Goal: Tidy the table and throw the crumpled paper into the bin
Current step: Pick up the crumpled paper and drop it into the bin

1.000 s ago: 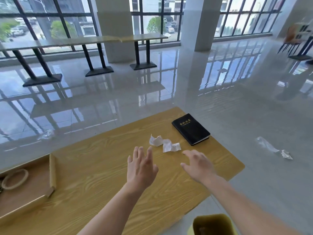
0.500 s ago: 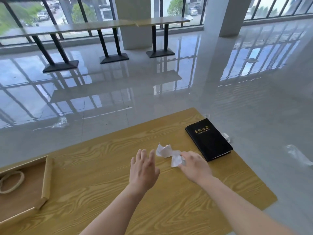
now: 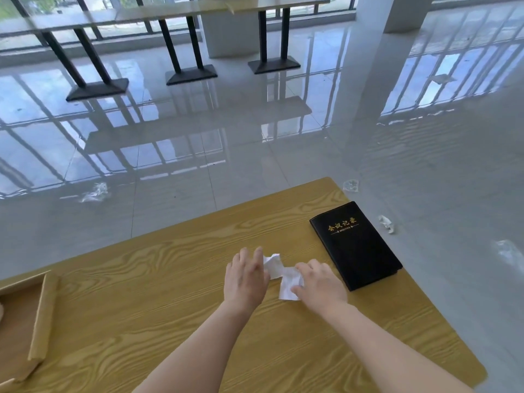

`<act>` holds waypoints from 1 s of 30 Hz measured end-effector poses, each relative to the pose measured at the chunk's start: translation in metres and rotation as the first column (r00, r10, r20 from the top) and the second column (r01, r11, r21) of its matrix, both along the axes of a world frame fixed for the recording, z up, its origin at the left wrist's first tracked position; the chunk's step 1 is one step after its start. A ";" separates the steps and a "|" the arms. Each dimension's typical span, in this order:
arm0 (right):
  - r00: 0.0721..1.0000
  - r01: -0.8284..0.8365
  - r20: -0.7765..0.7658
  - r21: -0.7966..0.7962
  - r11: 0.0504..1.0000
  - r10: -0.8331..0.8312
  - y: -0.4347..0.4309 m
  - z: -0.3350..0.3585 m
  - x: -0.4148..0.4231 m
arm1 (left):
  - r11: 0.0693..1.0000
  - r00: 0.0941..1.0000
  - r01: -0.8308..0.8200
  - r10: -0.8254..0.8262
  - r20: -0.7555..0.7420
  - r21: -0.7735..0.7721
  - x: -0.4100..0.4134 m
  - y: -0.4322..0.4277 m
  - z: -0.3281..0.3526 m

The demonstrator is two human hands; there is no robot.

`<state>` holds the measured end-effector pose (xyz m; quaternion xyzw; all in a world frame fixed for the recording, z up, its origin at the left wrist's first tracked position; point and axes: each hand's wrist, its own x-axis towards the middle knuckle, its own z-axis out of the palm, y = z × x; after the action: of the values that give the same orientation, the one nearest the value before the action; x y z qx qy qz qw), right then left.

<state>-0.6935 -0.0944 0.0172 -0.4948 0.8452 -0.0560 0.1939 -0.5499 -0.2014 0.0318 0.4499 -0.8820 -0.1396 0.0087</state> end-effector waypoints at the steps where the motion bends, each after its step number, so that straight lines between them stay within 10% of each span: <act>1: 1.000 -0.004 -0.009 0.011 1.000 0.004 -0.001 -0.003 0.000 | 0.999 1.000 -0.013 0.013 0.000 0.037 -0.004 -0.004 -0.002; 30: 0.996 0.040 -0.072 -0.109 0.993 -0.048 0.006 -0.006 -0.002 | 0.989 0.971 -0.119 0.133 -0.198 0.083 -0.009 -0.018 0.003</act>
<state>-0.6957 -0.0888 0.0108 -0.4875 0.8583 -0.0872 0.1343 -0.5590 -0.2190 0.0348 0.4883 -0.8408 -0.2150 0.0916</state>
